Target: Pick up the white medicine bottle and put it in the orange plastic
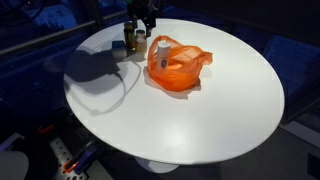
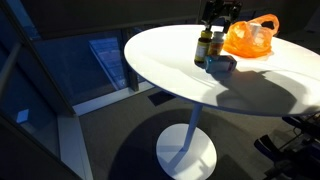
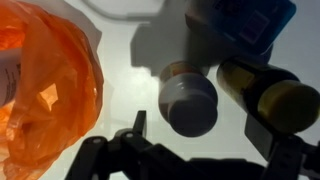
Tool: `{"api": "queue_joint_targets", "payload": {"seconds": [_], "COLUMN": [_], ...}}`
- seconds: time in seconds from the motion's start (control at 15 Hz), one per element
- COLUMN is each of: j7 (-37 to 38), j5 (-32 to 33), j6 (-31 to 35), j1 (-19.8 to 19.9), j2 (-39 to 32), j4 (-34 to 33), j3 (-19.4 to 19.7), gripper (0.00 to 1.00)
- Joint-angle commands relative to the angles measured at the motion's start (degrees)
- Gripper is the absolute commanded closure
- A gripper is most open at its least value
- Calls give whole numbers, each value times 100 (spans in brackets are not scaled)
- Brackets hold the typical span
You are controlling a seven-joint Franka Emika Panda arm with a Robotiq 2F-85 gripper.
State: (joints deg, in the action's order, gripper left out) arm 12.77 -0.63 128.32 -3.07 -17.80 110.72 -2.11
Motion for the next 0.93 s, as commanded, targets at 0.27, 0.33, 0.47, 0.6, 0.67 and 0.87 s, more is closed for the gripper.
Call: {"api": "queue_joint_targets", "payload": {"seconds": [0.27,0.33,0.47,0.6,0.67,0.87], "j7": [-99,-86,-78,-74,-73,-96], "j5": [-63,-46,-33,-28,-29,-80], "j6": [-400,-418,-434,-426,-427,-470], "j1": [-28,-29,-21,-2,11,83], "j2": [-7,14,69,166,225,503], "j4": [-183,-184,-190,-197,-210,-233], "j3": [14,22,38,64,81,150], "gripper": [44,53,68,81,81,81]}}
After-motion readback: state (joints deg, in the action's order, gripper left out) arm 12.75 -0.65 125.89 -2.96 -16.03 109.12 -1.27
